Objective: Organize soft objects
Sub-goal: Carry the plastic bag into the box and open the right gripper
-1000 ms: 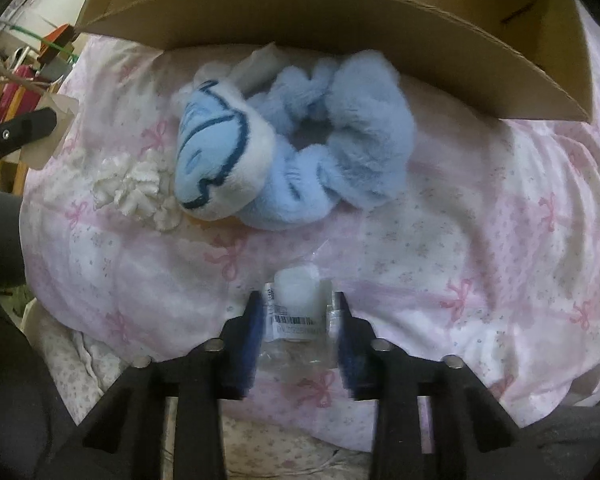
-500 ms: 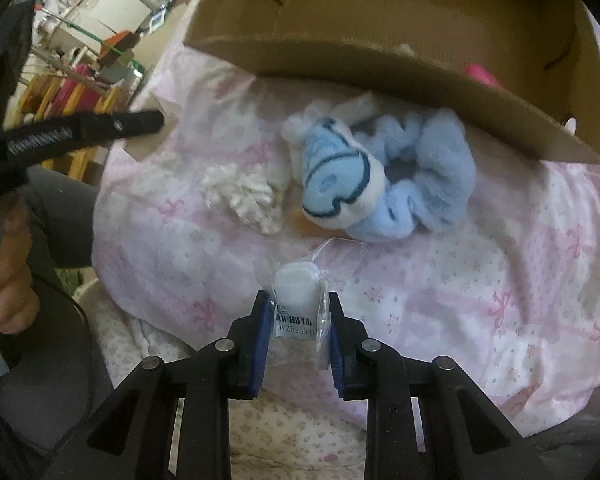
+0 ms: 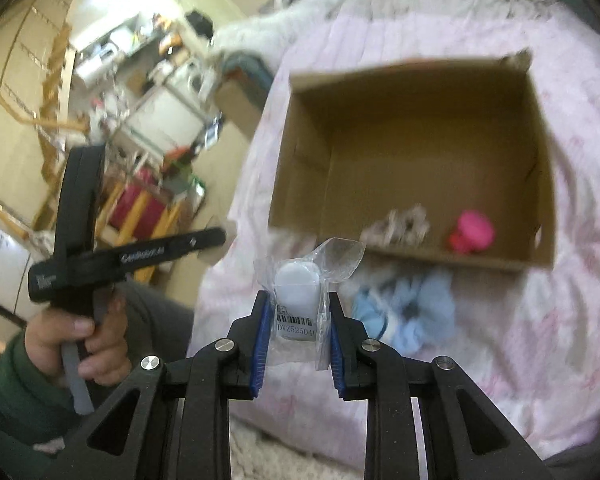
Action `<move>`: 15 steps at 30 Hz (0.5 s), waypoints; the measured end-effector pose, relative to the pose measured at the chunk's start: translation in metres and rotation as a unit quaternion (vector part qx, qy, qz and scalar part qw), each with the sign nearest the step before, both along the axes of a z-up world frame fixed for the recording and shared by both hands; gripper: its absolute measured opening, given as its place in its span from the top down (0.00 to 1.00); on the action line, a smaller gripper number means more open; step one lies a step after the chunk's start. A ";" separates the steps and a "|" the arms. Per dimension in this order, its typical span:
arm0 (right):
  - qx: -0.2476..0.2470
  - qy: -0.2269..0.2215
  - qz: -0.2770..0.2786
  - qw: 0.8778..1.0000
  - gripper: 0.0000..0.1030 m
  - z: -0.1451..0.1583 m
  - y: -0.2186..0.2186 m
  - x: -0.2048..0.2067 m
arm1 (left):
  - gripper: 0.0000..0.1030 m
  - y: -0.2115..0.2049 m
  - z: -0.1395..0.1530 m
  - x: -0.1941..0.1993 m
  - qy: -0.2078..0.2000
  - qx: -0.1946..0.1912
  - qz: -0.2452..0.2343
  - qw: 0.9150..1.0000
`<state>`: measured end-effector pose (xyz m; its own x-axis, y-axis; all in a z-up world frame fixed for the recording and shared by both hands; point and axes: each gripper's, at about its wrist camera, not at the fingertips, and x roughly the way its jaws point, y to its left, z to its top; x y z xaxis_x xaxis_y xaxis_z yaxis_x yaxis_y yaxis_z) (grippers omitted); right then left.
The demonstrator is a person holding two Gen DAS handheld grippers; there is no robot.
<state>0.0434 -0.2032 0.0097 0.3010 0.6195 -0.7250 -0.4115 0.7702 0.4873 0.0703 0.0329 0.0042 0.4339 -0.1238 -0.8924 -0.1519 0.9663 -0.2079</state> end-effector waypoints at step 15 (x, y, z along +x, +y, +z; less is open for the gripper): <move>-0.019 -0.036 -0.081 0.996 0.73 0.006 -0.032 0.066 | 0.93 -0.034 0.028 0.052 -0.053 0.036 -0.046 0.997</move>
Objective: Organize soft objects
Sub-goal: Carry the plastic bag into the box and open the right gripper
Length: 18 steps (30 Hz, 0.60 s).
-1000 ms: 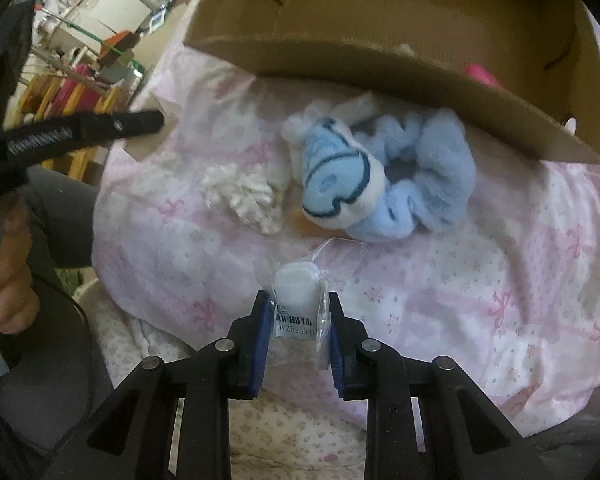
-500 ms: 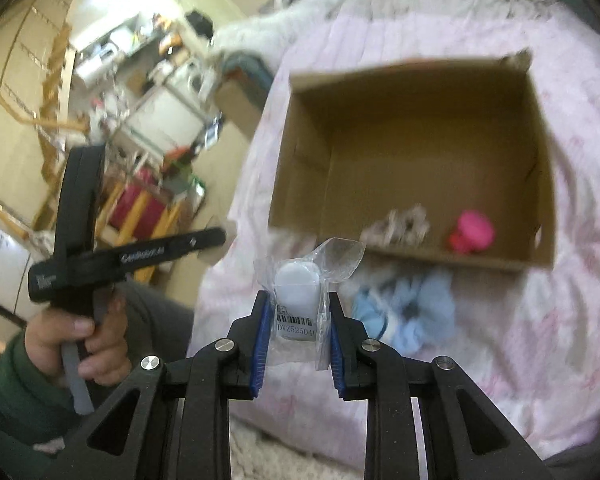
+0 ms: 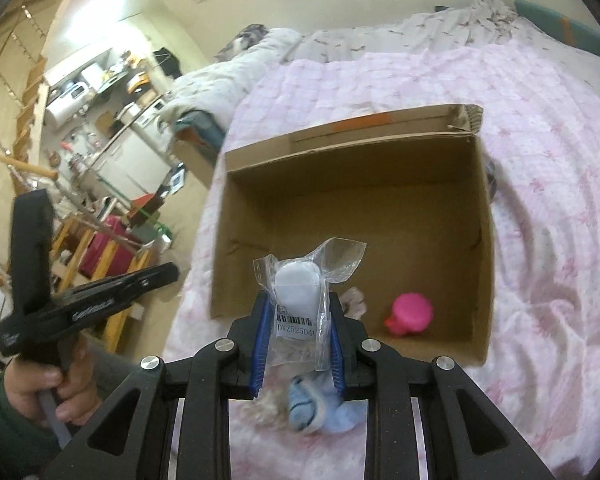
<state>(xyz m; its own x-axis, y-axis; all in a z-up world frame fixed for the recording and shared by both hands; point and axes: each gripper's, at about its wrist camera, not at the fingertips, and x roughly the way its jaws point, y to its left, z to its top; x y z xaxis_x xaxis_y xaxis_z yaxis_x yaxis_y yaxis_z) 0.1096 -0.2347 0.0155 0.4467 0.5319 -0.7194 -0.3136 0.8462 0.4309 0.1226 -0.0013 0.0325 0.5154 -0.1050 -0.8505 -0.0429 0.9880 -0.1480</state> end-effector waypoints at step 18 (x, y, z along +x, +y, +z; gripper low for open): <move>-0.019 0.075 -0.045 0.996 0.73 -0.061 -0.011 0.035 | 0.92 -0.023 -0.066 0.039 0.013 -0.014 -0.050 0.999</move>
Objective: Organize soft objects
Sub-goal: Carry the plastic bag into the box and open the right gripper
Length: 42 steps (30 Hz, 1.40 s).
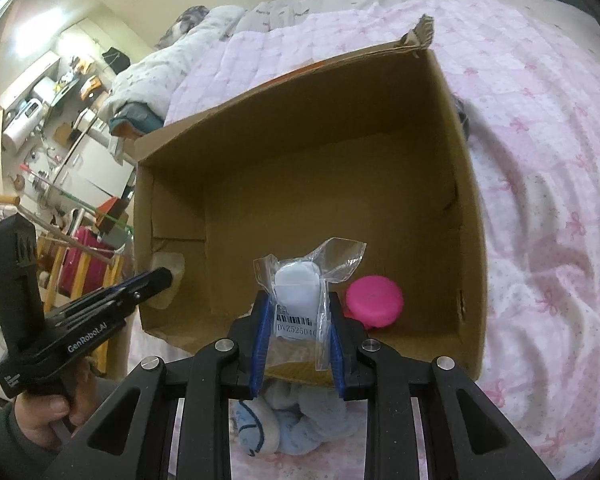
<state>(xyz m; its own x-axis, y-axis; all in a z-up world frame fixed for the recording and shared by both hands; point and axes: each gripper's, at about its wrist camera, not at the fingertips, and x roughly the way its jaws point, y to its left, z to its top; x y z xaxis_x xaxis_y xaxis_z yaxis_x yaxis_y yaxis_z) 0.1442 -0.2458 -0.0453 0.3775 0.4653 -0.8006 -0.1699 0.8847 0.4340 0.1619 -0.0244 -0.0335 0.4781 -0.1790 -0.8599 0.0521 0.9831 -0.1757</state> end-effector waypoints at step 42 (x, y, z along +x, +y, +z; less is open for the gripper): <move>-0.038 0.024 0.013 0.999 0.73 -0.015 0.014 0.010 | 0.46 -0.018 -0.005 -0.001 -0.004 0.016 -0.012 1.000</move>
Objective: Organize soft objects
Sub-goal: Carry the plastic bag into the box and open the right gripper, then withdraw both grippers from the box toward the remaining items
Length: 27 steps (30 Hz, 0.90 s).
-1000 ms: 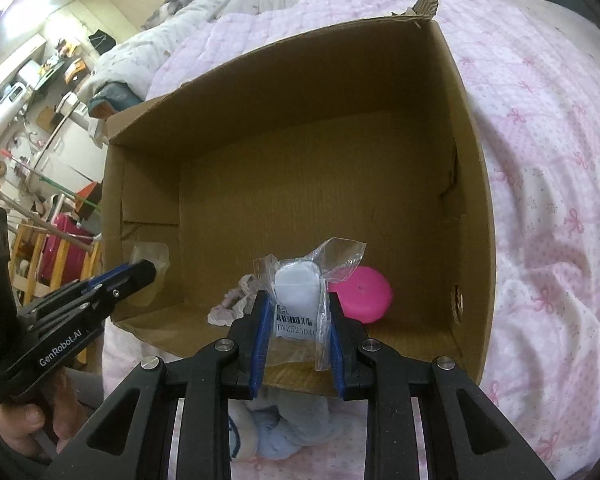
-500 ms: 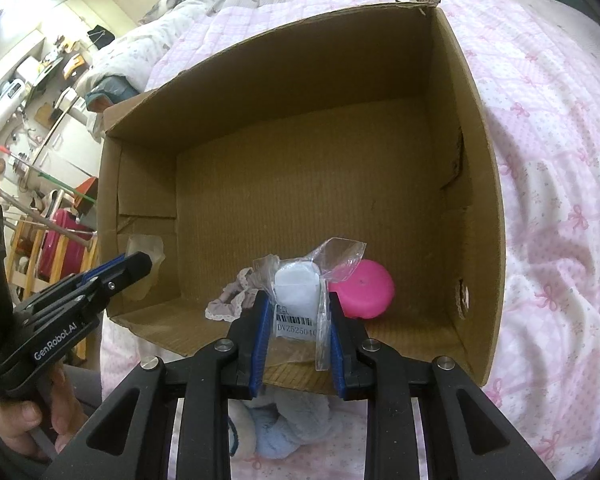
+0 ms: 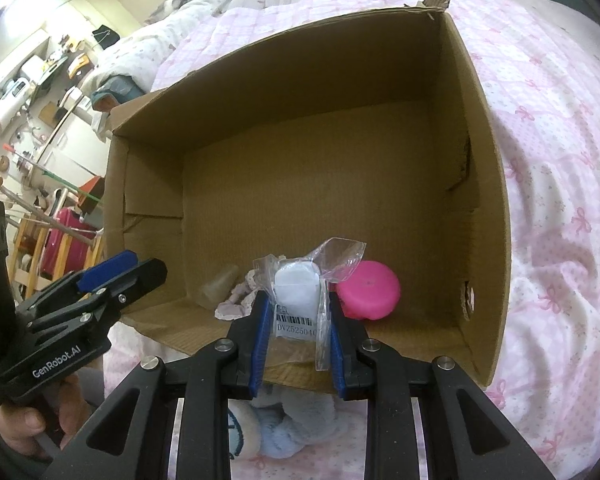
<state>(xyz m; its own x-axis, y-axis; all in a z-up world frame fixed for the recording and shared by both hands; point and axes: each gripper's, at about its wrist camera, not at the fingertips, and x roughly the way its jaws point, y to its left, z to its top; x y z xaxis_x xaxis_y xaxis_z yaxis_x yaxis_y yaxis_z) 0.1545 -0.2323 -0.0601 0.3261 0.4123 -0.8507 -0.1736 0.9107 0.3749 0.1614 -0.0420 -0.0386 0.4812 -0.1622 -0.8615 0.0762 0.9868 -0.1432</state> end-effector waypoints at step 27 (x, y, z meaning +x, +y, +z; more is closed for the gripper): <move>0.025 -0.029 -0.031 0.999 0.17 0.019 -0.011 -0.012 | 0.46 0.020 0.015 -0.017 -0.015 0.027 0.031 0.999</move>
